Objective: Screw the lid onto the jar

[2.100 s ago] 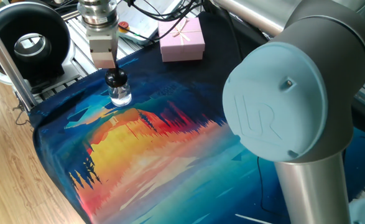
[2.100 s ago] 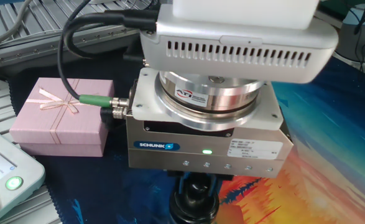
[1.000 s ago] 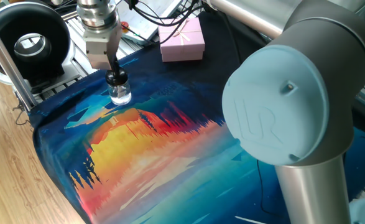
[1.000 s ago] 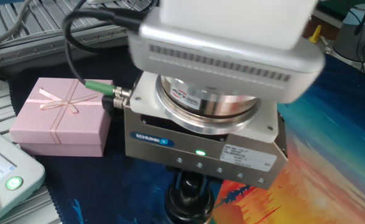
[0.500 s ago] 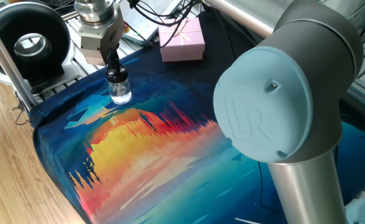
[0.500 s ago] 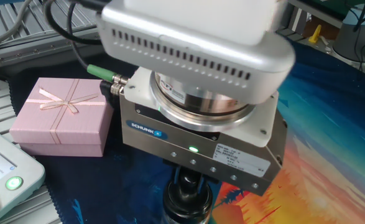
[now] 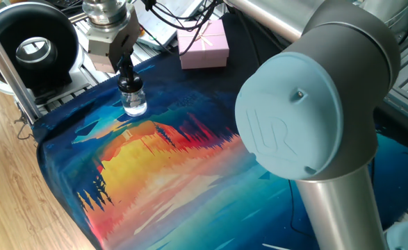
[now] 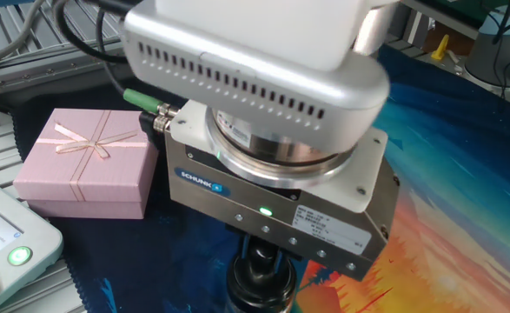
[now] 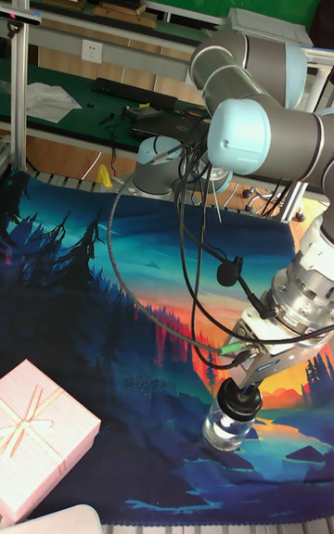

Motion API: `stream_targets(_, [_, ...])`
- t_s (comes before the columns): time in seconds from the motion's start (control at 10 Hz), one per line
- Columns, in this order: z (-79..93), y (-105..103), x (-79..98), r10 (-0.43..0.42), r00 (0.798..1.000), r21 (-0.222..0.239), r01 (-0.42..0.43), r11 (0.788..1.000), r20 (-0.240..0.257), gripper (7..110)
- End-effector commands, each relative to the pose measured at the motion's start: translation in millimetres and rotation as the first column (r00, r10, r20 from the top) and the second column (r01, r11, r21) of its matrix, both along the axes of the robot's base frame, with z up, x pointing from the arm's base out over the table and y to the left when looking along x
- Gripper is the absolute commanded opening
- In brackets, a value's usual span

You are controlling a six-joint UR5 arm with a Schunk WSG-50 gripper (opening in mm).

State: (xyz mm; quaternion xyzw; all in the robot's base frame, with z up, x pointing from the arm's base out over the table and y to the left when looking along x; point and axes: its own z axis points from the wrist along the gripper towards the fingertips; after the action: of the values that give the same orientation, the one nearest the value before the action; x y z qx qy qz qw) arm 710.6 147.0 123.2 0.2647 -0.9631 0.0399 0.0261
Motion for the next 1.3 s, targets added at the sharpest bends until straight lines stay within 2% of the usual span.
stream_targets(0.0, [-0.4,5.3,0.8,-0.024,1.000,0.018,0.024,1.000,-0.001,7])
stream_targets(0.2, [-7.0,6.8,1.9,-0.034,0.999,0.027,0.034,0.999,0.002,7])
stream_targets(0.3, [-7.2,1.9,4.7,-0.031,1.000,0.015,0.030,0.999,0.007,7])
stream_targets(0.4, [-6.2,3.8,5.2,-0.032,0.999,0.022,0.032,0.999,0.005,7])
stream_targets(0.7, [1.3,2.8,5.9,-0.052,0.999,-0.001,0.052,0.999,0.007,7])
stream_targets(1.1, [-4.0,-6.3,19.3,-0.122,0.991,0.010,0.121,0.993,0.051,7])
stream_targets(1.2, [-4.6,-10.0,19.2,-0.153,0.987,0.000,0.153,0.988,0.054,7])
